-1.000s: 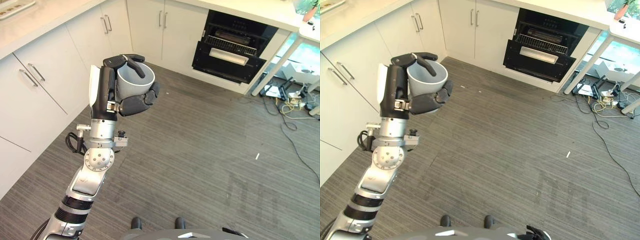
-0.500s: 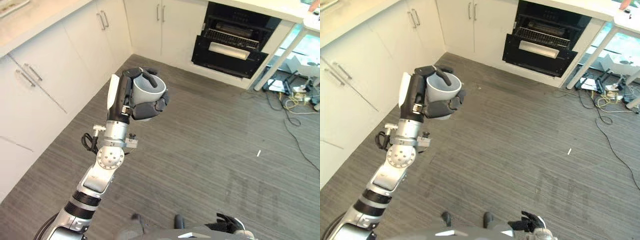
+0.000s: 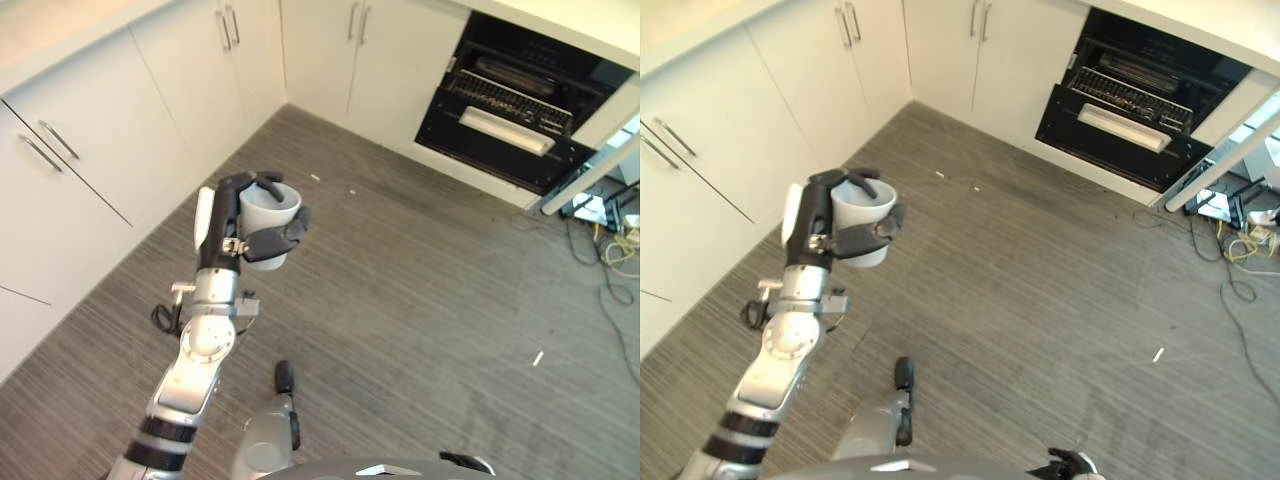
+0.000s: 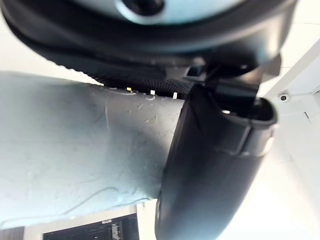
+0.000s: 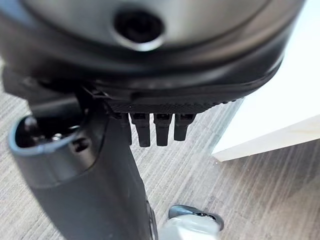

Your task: Place the dishes in the dishwasher.

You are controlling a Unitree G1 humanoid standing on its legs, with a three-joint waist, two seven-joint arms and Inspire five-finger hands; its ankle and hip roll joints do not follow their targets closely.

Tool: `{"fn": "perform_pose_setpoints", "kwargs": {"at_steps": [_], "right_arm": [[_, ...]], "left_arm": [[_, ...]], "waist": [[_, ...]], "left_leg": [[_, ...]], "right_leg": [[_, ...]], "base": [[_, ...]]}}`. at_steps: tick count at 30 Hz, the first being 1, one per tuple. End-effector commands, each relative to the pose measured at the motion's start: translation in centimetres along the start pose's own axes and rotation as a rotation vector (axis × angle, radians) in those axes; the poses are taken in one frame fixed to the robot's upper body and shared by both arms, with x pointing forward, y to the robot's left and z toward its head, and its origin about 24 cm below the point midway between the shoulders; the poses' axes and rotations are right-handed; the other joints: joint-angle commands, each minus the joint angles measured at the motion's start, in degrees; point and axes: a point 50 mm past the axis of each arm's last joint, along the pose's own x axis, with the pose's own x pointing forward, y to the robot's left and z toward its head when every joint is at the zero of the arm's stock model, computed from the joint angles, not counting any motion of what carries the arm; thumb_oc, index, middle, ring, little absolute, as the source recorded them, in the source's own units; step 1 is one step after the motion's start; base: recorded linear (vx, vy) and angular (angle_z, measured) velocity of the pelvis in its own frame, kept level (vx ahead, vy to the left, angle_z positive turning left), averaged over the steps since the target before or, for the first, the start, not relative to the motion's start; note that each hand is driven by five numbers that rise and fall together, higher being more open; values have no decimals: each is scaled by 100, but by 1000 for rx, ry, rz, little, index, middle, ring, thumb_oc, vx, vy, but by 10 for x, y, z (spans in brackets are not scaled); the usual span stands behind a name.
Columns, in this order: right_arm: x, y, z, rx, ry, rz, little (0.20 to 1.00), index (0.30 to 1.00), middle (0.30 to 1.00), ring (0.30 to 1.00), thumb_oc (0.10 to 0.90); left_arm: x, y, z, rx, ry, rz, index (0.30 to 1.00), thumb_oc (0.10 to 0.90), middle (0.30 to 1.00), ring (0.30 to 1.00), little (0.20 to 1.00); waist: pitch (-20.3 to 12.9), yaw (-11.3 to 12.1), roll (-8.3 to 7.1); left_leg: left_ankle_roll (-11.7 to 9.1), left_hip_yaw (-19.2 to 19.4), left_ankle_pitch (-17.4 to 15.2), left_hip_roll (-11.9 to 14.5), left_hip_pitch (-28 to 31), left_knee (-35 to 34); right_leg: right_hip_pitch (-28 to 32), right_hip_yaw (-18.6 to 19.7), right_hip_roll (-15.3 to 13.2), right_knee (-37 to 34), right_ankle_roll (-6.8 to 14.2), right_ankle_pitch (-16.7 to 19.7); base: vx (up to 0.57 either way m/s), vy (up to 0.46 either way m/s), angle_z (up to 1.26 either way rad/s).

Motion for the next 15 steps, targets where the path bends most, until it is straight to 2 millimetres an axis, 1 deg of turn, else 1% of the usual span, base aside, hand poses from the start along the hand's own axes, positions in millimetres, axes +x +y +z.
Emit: {"fn": "perform_pose_setpoints", "kwargs": {"at_steps": [1, 2, 3, 4, 5, 6, 7, 8, 9, 10, 11, 12, 13, 14, 15], "right_arm": [[1, -6, 10, -28, -23, -16, 900, 900, 900, 900, 800], [1, -4, 13, -19, -36, -12, 900, 900, 900, 900, 800], [2, -4, 16, -24, -44, -7, 900, 900, 900, 900, 800], [2, -2, 19, -27, -57, -2, 900, 900, 900, 900, 800], [2, -1, 22, -24, -72, 0, 900, 900, 900, 900, 800], [2, -4, 25, -13, -82, -10, 900, 900, 900, 900, 800], [2, -7, 26, -8, -83, -19, 900, 900, 900, 900, 800], [2, -9, 23, -11, -71, -28, 900, 900, 900, 900, 800], [1, -14, 20, -2, -59, -53, 900, 900, 900, 900, 800], [1, -18, 20, 2, -55, -69, 900, 900, 900, 900, 800], [1, -22, 20, 12, -51, -89, 900, 900, 900, 900, 800], [1, -29, 19, 48, -53, -120, 900, 900, 900, 900, 800], [1, -29, 19, 48, -53, -121, 900, 900, 900, 900, 800], [0, -33, 16, 61, -42, -133, 900, 900, 900, 900, 800], [-3, -51, 20, 136, -99, -195, 900, 900, 900, 900, 800]], "left_arm": [[25, 10, 83, -16, -454, -8, 300, 400, 300, 300, 300], [26, 6, 82, -15, -451, -35, 300, 400, 300, 300, 300], [27, 3, 82, -1, -452, -53, 300, 400, 300, 300, 300], [28, -1, 81, 9, -447, -72, 300, 400, 300, 300, 300], [29, -5, 78, -6, -434, -85, 300, 400, 300, 300, 300], [30, -7, 77, -21, -427, -96, 300, 400, 300, 300, 300], [31, -9, 75, -43, -414, -106, 300, 400, 300, 300, 300], [32, -9, 75, -70, -409, -107, 300, 400, 300, 300, 300], [32, -7, 70, -86, -380, -100, 300, 400, 300, 300, 300], [32, -6, 66, -79, -360, -94, 300, 400, 300, 300, 300], [30, -5, 64, -73, -350, -92, 300, 400, 300, 300, 300], [31, -5, 63, -72, -342, -87, 300, 400, 300, 300, 300], [31, -5, 62, -73, -341, -87, 300, 400, 300, 300, 300], [31, -7, 65, -75, -353, -97, 300, 400, 300, 300, 300], [32, -16, 64, -140, -339, -100, 300, 400, 300, 300, 300]], "waist": [[-299, -34, 317], [-206, -207, 371], [-83, -343, 530], [-31, -522, 575], [19, -708, 587], [55, -1003, 640], [20, -1170, 588], [-43, -1247, 575], [-82, -1410, 567], [-139, -1399, 608], [-158, -1389, 668], [-191, -1445, 645], [-177, -1441, 690], [-198, -1477, 633], [-240, -1644, 390]], "left_leg": [[-455, -236, -42, 114, 128, -383], [-396, -369, -231, 67, 423, -429], [-370, -593, -359, 105, 689, -449], [-375, -805, -470, 43, 850, -449], [-375, -1057, -626, -42, 1073, -449], [-414, -1335, -855, -99, 1453, -449], [-437, -1483, -1014, -212, 1690, -449], [-491, -1598, -1145, -262, 1915, -449], [-548, -1710, -1271, -236, 2256, -449], [-598, -1702, -1319, -199, 2488, -449], [-661, -1682, -1338, -136, 2693, -449], [-826, -1579, -1099, -199, 2816, 129], [-837, -1576, -1183, -148, 2829, 190], [-983, -1566, -1001, -203, 2715, 606], [-1719, -1115, 324, -113, 1855, 2989]], "right_leg": [[726, 26, 310, -266, -27, 2915], [420, 115, 540, 169, -40, 2803], [-167, 33, 785, 664, -80, 2487], [-500, 106, 1063, 718, -112, 2220], [-958, 109, 1206, 522, -164, 1993], [-1613, 10, 1304, -116, -263, 1708], [-1860, -62, 1239, -1075, -363, 1571], [-1864, -175, 1154, -1602, -419, 1495], [-1861, -495, 989, -2825, -490, 1567], [-1881, -823, 853, -3129, -521, 1576], [-1802, -1180, 749, -3236, -582, 1655], [-1713, -1500, 611, -3267, -699, 1799], [-1670, -1508, 664, -3274, -696, 1751], [-1493, -1334, 671, -3373, -847, 1757], [-930, -926, 658, -3340, -1128, 1635]], "base": [[732, 327, 67], [384, 196, 97], [624, 247, 103], [659, 176, 89], [969, 122, 96], [1058, 62, 106], [1028, 50, 108], [899, -21, 101], [860, -17, 109], [800, -32, 103], [685, -20, 74], [444, -13, 19], [339, -42, -11], [456, -183, -35], [602, -288, -18]]}}
